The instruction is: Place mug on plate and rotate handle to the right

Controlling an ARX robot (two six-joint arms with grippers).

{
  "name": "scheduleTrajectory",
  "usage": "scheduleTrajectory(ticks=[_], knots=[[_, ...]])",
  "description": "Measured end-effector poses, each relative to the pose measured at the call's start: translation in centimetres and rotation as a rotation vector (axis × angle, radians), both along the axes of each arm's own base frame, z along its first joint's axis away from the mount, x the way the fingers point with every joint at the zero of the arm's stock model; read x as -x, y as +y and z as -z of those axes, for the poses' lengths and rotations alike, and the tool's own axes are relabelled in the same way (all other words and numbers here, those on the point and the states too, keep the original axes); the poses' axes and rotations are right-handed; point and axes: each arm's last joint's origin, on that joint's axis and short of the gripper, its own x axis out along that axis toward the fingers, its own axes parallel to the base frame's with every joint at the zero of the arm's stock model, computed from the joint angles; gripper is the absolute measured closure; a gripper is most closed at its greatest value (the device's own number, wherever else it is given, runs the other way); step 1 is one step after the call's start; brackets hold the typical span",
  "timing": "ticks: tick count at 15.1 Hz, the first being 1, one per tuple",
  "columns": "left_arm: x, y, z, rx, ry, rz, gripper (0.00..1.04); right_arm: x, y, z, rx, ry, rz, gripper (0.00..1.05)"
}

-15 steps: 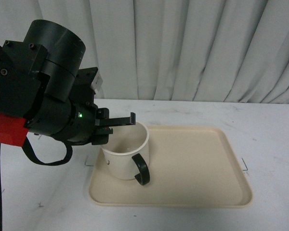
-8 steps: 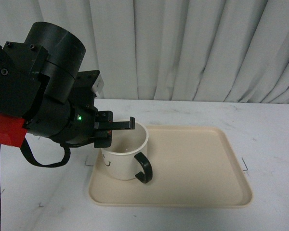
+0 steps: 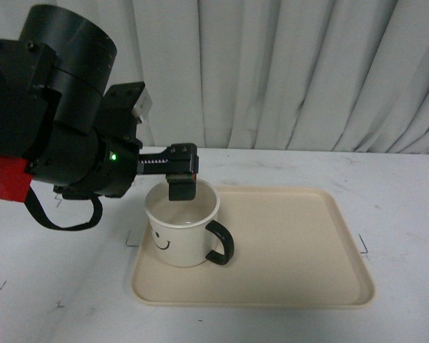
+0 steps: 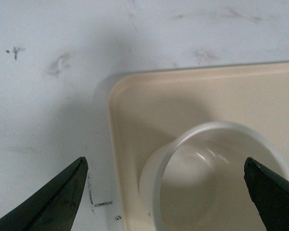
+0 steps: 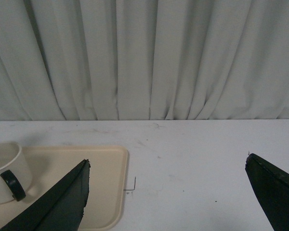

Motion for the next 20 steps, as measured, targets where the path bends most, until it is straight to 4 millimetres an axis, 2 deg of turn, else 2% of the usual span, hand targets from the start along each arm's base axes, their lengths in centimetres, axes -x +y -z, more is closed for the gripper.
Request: scheduleTrajectory(ticks=[3, 6, 7, 10, 11, 13, 14, 15, 20], knots=[[0.7, 0.3, -3.5, 0.004, -0.216, 0.002, 0.07, 0.0, 0.0, 0.0, 0.0, 0.0, 0.0, 0.06], [2.7, 0.8, -6.9, -0.022, -0.361, 0.006, 0.07, 0.0, 0.0, 0.0, 0.0, 0.0, 0.0, 0.06], [4.0, 1.4, -7.7, -0.049, -0.571, -0.099, 0.17, 0.0, 0.0, 0.0, 0.0, 0.0, 0.0, 0.06], [10.5, 6.2, -8.9, -0.058, -0.79, -0.257, 0.51, 0.0, 0.0, 0.0, 0.0, 0.0, 0.0, 0.06], [11.9, 7.3, -8.6, -0.061, -0.799, -0.27, 0.64, 0.0, 0.0, 0.0, 0.0, 0.0, 0.0, 0.06], [14.2, 8.3, -6.1, -0.075, -0.726, -0.231, 0.87, 0.0, 0.0, 0.0, 0.0, 0.0, 0.0, 0.06], [15.3, 8.9, -5.8, -0.073, -0.731, -0.231, 1.0, 0.0, 0.0, 0.0, 0.0, 0.0, 0.0, 0.06], [16.0, 9.4, -6.0, -0.071, -0.753, -0.24, 1.03, 0.0, 0.0, 0.0, 0.0, 0.0, 0.0, 0.06], [19.6, 10.9, -4.8, -0.073, -0.748, -0.241, 1.03, 0.0, 0.0, 0.0, 0.0, 0.0, 0.0, 0.06]])
